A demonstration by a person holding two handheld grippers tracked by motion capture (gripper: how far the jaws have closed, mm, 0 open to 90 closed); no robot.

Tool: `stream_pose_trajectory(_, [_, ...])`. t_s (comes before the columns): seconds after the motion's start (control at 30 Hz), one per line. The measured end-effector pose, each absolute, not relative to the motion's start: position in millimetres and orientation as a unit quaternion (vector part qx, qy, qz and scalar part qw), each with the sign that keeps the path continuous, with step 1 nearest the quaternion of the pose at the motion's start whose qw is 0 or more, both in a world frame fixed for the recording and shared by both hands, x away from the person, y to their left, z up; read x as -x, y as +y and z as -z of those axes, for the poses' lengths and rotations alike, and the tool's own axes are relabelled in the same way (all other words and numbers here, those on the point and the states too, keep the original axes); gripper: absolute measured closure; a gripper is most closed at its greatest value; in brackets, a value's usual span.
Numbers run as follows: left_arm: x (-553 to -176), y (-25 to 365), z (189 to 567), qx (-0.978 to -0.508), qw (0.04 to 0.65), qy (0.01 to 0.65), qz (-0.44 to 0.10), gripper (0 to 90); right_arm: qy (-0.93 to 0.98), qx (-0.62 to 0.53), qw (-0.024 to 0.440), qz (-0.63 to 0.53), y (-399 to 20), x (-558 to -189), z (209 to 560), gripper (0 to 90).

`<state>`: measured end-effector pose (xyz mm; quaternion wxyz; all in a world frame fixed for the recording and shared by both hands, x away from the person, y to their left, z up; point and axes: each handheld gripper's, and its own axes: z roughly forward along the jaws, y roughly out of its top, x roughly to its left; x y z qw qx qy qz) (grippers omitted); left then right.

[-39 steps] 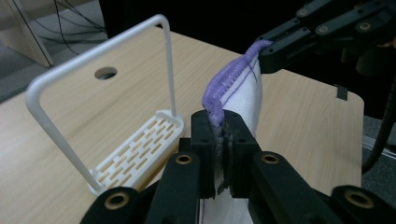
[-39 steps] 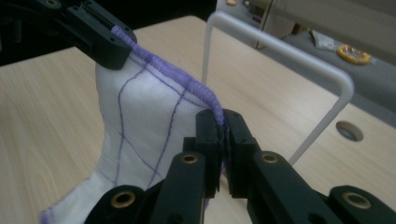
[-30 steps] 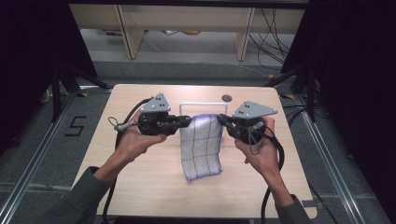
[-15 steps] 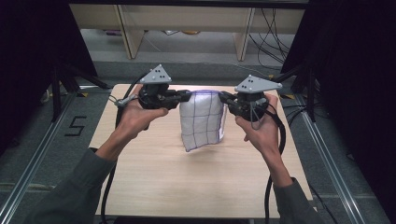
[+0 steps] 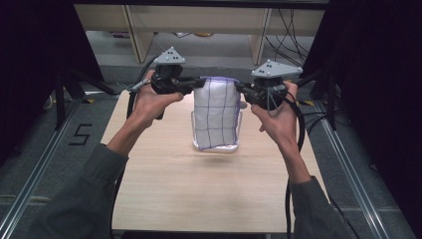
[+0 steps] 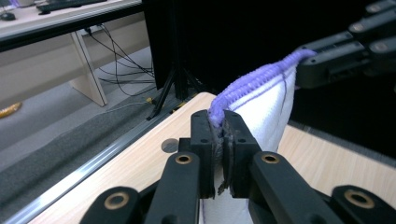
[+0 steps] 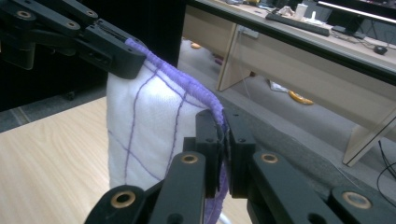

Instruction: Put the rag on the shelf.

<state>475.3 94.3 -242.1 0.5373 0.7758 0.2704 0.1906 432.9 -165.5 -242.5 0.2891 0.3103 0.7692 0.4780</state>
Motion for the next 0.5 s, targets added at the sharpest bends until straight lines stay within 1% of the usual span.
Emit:
stream_pose_trajectory(0.23, [-494.4,92.7,235.2,-0.764,0.542,0.293,-0.195,83.9,0.762,-0.319,0.291,-0.482,-163.7,-451.6,233.5,86.5])
stream_pose_trajectory(0.5, [-526.5,87.3,240.6,-0.747,0.543,0.33,-0.195,83.6,0.754,-0.342,0.296,-0.477,-158.2,-487.8,239.0,86.5])
